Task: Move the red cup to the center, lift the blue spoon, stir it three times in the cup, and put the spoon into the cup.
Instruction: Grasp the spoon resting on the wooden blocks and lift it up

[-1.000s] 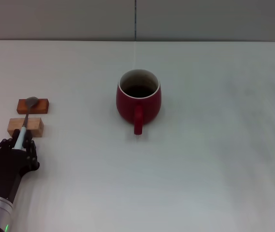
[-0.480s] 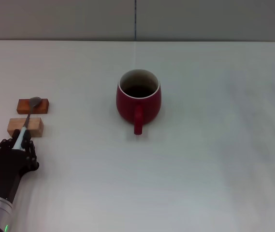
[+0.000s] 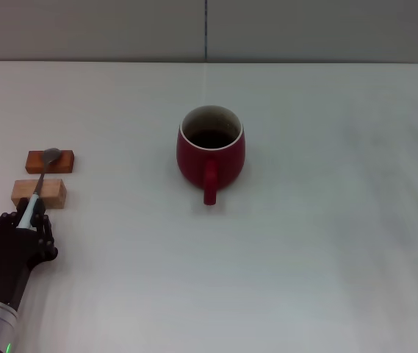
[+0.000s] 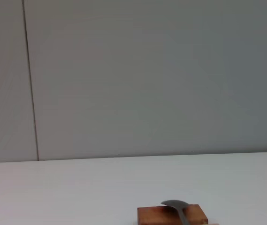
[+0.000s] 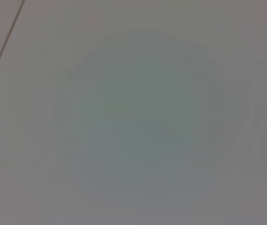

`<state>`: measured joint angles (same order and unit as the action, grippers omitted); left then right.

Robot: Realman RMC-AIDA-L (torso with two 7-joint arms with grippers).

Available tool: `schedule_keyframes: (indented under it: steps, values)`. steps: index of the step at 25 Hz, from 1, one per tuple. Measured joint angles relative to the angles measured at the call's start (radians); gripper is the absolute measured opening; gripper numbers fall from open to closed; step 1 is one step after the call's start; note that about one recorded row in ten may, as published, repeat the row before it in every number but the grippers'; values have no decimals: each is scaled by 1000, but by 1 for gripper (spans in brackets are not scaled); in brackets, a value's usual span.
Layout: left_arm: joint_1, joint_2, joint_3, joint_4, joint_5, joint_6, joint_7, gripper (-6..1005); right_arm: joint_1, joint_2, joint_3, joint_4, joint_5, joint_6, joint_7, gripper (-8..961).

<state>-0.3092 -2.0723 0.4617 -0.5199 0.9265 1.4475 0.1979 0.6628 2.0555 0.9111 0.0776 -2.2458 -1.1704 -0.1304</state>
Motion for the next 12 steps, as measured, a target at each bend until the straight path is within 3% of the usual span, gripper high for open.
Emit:
schedule_keyframes:
  steps: [12]
  values:
    - [3, 6, 1, 15, 50, 31, -83, 170, 0, 1, 0, 1, 0, 0, 0, 5]
